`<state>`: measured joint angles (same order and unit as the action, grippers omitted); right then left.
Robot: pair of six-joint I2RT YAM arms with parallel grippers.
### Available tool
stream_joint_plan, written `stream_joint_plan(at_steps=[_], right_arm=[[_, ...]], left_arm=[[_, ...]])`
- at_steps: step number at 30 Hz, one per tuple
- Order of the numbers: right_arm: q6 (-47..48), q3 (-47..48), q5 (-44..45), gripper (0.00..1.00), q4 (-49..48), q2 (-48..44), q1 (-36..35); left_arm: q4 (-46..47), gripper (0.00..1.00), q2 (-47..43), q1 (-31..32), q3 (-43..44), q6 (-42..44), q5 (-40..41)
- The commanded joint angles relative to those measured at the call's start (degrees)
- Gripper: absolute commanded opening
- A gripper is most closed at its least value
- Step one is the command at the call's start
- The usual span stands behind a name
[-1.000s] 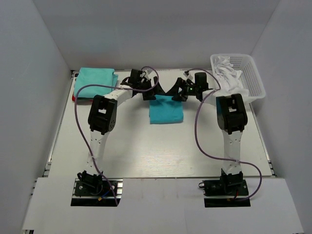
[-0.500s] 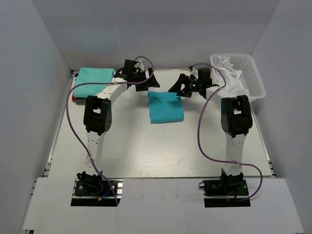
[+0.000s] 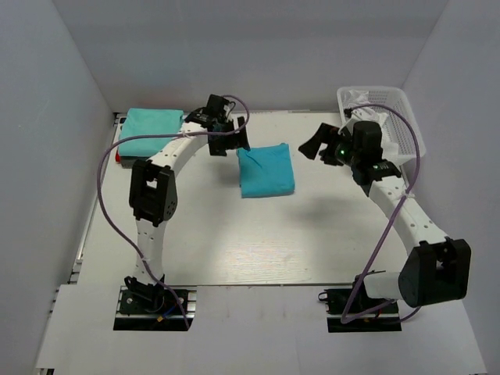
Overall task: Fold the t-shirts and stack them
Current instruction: Put the neatly folded tshirt into the corner of the board with the left arm
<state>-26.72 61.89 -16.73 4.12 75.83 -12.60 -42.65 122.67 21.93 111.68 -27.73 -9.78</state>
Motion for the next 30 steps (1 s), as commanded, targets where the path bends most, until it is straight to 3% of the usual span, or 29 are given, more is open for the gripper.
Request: stream_joint_plan(at_steps=[1, 10, 14, 15, 18, 27, 30], right_arm=[[0.5, -2.4, 5.7, 0.9, 7.8, -3.3, 0.1], [1.9, -4.7, 7.9, 0.9, 13.6, -8.3, 0.4], [1.9, -6.6, 8.4, 0.9, 15.6, -9.1, 0.5], [2.0, -7.0, 8.4, 0.9, 15.7, -9.5, 0.4], [1.8, -8.2, 9.2, 0.9, 15.9, -10.7, 0.4], [2.0, -8.6, 10.6, 0.9, 15.6, -11.1, 0.5], [1.9, -9.4, 10.4, 0.9, 15.3, -10.9, 0.5]], left_arm=[[-5.2, 1.0, 2.8, 2.6, -1.4, -0.8, 4.5], [-3.8, 0.97, 9.4, 5.7, -3.2, -2.2, 7.8], [-4.5, 0.84, 12.7, 6.2, -1.6, -2.9, 10.5], [-5.2, 0.73, 13.2, 6.2, -0.9, -2.9, 10.5], [-5.2, 0.62, 14.3, 6.8, -0.1, -2.9, 12.1], [-4.6, 0.5, 18.6, 9.1, -0.7, -2.2, 14.9], [-4.6, 0.42, 20.3, 10.2, 1.2, -1.7, 14.9]])
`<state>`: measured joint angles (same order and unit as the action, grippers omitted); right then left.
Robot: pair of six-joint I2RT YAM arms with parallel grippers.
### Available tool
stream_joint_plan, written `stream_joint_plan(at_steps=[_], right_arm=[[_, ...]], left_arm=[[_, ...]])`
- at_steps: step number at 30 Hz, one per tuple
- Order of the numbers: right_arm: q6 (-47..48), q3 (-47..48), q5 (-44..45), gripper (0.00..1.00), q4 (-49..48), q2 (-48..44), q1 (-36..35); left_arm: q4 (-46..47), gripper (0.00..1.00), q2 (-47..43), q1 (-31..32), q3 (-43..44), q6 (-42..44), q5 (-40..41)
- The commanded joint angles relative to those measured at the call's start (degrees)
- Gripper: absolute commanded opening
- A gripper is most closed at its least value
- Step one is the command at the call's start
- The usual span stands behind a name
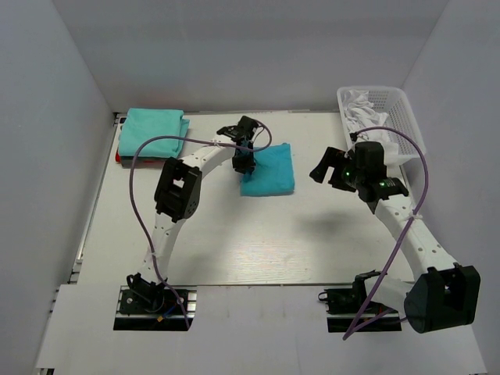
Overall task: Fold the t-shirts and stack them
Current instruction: Put the neatly folded tshirt into the corner of the board with the left arm
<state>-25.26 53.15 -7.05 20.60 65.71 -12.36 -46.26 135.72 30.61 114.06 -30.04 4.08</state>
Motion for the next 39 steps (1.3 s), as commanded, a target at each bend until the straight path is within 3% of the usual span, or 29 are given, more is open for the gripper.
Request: stream_joint_plan(at_steps=[1, 2, 3, 8, 12, 17, 24, 32, 39], right_arm=[[0.4, -0.9, 0.7, 0.9, -1.2, -0.8, 0.3], [0.5, -1.1, 0.6, 0.9, -1.1, -0.9, 0.2], [0.4, -1.2, 1.1, 0.9, -0.8, -0.9, 0.3], [1.1, -1.4, 2.2, 0.9, 0.1, -0.9, 0.2], [1.6, -1.3, 3.5, 0.9, 0.6, -1.5, 0.2], [1.7, -1.7, 4.3, 0.9, 0.0, -2.3, 0.2], [3.0, 0.0, 4.3, 0.9, 1.4, -0.5, 0.3], [3.6, 2.0, 4.1, 0.9, 1.8, 0.1, 0.2], [3.9, 3.6, 4.4, 0.9, 4.1, -1.0, 0.1]], left_arm=[[-1.5, 0.3, 7.8, 1.6, -0.6, 0.6, 1.0], [-2.2, 0.07, 8.3, 1.6, -0.1, 1.1, 1.5], [-2.8, 0.0, 8.9, 1.6, 0.6, 1.1, 2.3], [-3.5, 0.0, 7.5, 1.6, 1.9, 4.0, 8.0], [-0.7, 0.0, 1.1, 0.5, 0.7, 10.3, 12.4], [5.6, 0.0, -11.9, -1.1, -1.6, 22.5, 12.0], [9.9, 0.0, -18.7, -3.6, -3.6, 37.1, 15.5], [10.4, 0.0, -24.2, -9.4, -4.1, 45.4, 10.8], [9.3, 0.0, -24.4, -14.5, 1.2, 54.7, 7.0]])
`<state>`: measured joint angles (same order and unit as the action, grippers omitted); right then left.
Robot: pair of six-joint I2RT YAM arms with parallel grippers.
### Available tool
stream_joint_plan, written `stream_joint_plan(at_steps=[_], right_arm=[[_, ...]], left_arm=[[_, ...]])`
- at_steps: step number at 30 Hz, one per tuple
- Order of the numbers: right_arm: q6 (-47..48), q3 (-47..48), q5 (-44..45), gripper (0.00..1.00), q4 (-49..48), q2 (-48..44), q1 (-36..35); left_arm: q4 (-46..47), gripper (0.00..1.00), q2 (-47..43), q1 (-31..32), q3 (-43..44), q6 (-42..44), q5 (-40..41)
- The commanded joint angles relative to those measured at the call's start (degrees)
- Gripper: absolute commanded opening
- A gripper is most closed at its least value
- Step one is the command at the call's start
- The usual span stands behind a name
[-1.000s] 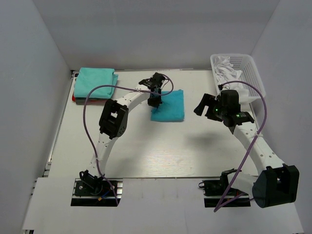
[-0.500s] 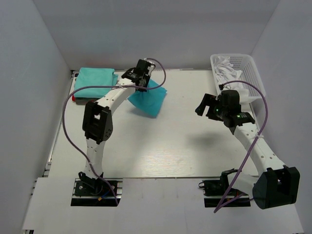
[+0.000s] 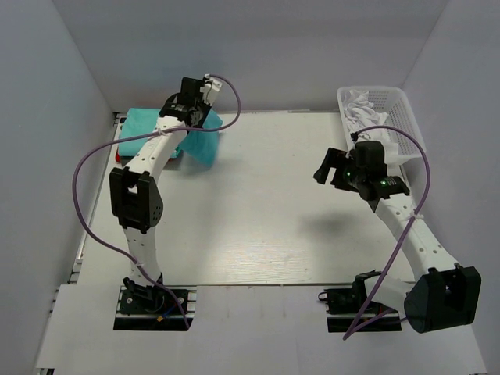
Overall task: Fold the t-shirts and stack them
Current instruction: Put the neatly folded tshirt into the corner of the board with the left arm
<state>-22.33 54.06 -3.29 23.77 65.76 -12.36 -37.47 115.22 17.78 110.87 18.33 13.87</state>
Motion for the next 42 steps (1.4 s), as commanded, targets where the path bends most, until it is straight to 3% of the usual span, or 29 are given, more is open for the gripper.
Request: stream_joint_plan(at_steps=[1, 7, 24, 34, 42], right_arm=[[1.0, 2.8, 0.3, 0.9, 1.1, -1.3, 0.2], [0.8, 3.5, 0.3, 0.9, 2.0, -2.0, 0.2], [-1.8, 4.7, -1.8, 0.9, -0.5, 1.1, 0.2], [-1.9, 4.1, -0.1, 0.9, 0.6, 0.4, 0.2], [-2.8, 4.4, -0.2, 0.9, 1.5, 1.6, 0.3]], left_arm=[[-0.1, 0.0, -3.9, -1.7, 4.4, 7.0, -2.8], [2.1, 0.0, -6.4, -6.6, 3.6, 9.6, -5.6], [2.6, 0.0, -7.5, -13.1, 9.4, 2.9, -11.4], [5.0, 0.0, -6.9, -16.5, 2.7, 2.2, -9.0], [6.2, 0.0, -3.2, -21.5, 3.7, 0.9, -10.1]])
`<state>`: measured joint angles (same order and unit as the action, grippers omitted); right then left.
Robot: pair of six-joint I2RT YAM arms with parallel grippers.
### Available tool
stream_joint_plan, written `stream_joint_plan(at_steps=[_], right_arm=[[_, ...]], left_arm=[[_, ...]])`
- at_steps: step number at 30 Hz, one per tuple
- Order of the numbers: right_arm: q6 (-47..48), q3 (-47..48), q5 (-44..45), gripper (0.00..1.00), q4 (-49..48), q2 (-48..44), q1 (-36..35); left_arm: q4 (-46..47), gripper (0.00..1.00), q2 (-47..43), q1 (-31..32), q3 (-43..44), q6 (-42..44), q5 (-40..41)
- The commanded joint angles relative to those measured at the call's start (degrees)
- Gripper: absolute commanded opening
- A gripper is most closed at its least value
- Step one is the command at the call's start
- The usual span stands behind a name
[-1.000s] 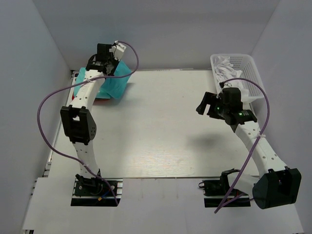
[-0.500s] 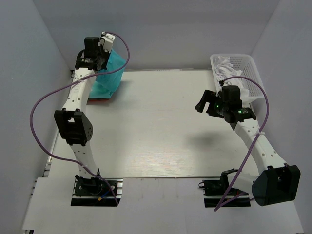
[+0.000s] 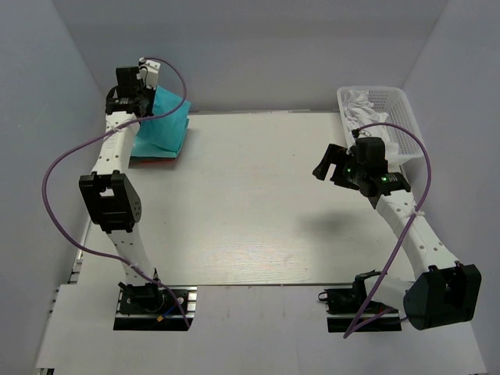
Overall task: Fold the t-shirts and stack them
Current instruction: Put the neatly folded tshirt into the corner of the board with the left arm
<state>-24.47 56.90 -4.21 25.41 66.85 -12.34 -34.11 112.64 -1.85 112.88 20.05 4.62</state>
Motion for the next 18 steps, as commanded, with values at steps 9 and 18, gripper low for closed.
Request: stream_joint_plan(at_steps=[9, 18], right_arm=[[-1.0, 3.7, 0.3, 0.9, 0.8, 2.6, 0.1], [-1.2, 5.8, 0.5, 0.9, 1.8, 5.1, 0.1]], left_arm=[[4.0, 0.0, 3.1, -4.8, -0.3, -1.3, -3.2], [1.5, 0.19, 7.3, -6.7, 4.1, -4.3, 2.9]])
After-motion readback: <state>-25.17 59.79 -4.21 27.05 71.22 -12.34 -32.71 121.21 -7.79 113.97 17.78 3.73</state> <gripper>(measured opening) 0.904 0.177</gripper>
